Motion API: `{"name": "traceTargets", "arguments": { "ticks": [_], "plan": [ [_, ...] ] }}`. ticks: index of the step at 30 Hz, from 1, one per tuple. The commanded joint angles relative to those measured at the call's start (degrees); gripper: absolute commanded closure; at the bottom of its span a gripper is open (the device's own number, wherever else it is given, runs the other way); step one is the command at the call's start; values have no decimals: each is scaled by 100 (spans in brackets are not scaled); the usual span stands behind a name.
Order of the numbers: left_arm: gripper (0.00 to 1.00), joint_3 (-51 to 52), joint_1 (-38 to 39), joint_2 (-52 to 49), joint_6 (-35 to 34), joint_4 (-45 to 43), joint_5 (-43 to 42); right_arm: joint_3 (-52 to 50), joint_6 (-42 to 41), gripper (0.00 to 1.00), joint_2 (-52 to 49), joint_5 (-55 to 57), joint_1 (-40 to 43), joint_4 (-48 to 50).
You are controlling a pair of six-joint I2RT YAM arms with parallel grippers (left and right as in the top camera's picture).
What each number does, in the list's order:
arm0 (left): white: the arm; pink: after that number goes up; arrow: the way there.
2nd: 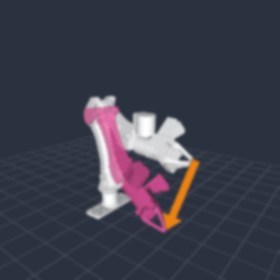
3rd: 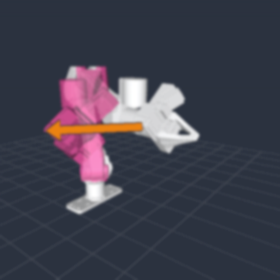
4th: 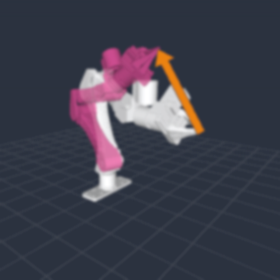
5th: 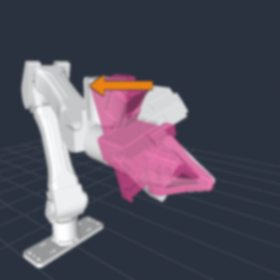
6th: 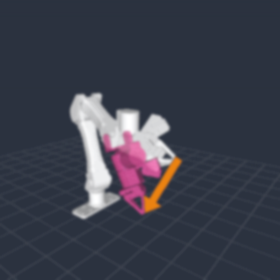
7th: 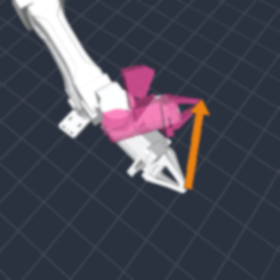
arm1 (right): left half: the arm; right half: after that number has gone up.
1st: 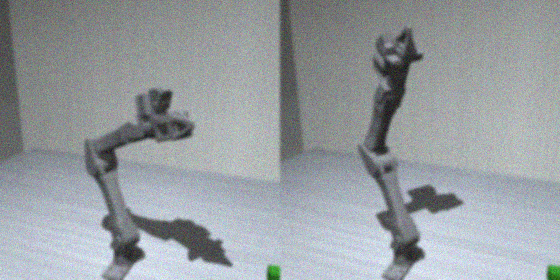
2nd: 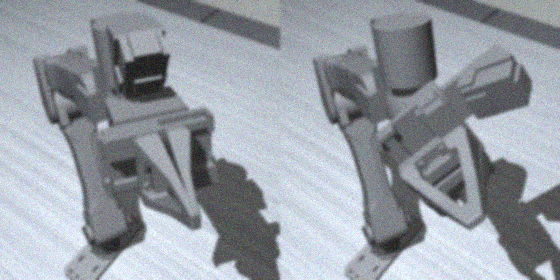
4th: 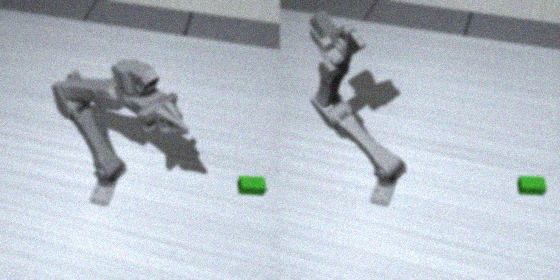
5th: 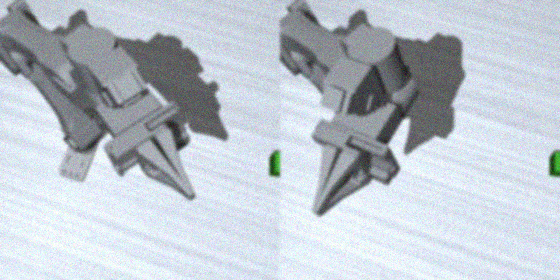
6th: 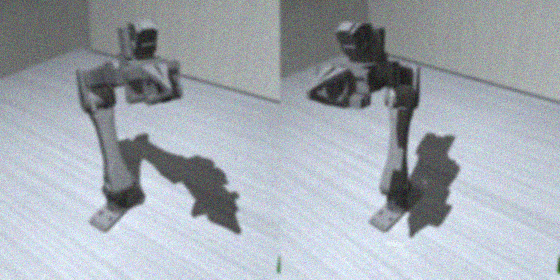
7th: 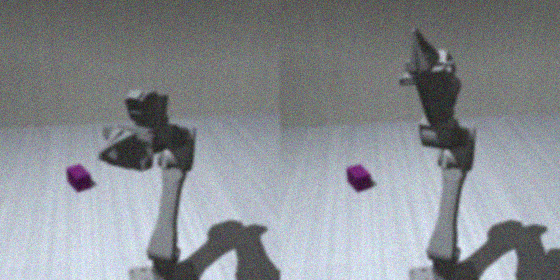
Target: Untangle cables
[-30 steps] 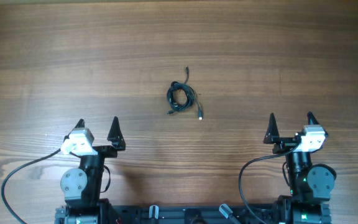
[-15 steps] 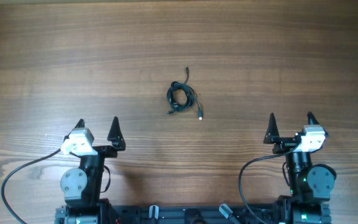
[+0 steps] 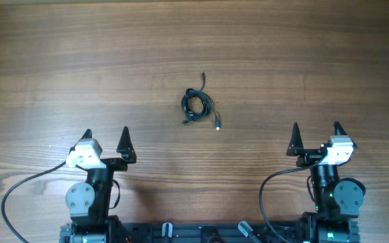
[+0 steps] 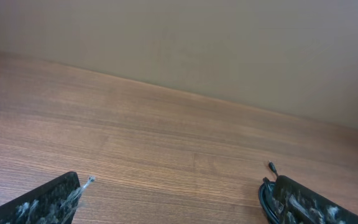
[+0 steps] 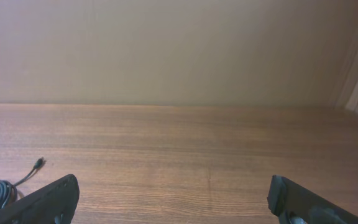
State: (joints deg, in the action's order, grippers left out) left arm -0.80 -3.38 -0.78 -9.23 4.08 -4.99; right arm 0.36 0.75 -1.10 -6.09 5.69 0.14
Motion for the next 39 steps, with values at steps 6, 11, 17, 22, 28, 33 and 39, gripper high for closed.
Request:
{"name": "traceTargets", "arguments": {
  "ticks": [6, 11, 17, 22, 28, 33, 39],
  "plan": [
    [0, 44, 11, 39, 109, -142, -275, -7, 61, 0, 31, 76, -28, 15],
    [0, -289, 11, 37, -490, -170, -452, -7, 61, 0, 31, 76, -28, 17],
    [0, -1108, 11, -424, -492, 284, -575, -7, 61, 0, 31, 76, -28, 17],
    [0, -1906, 13, -1657, -494, 313, -1097, -7, 61, 0, 31, 76, -28, 15],
    [0, -3399, 149, -3700, -492, 979, -1495, -7, 63, 0, 31, 76, -28, 17],
    [0, -4896, 780, -5471, -492, 1897, -1443, -7, 61, 0, 31, 76, -28, 17],
    [0, -5895, 1725, -7001, -492, 2181, -1051, -7, 61, 0, 31, 76, -28, 15]
  ]
}}
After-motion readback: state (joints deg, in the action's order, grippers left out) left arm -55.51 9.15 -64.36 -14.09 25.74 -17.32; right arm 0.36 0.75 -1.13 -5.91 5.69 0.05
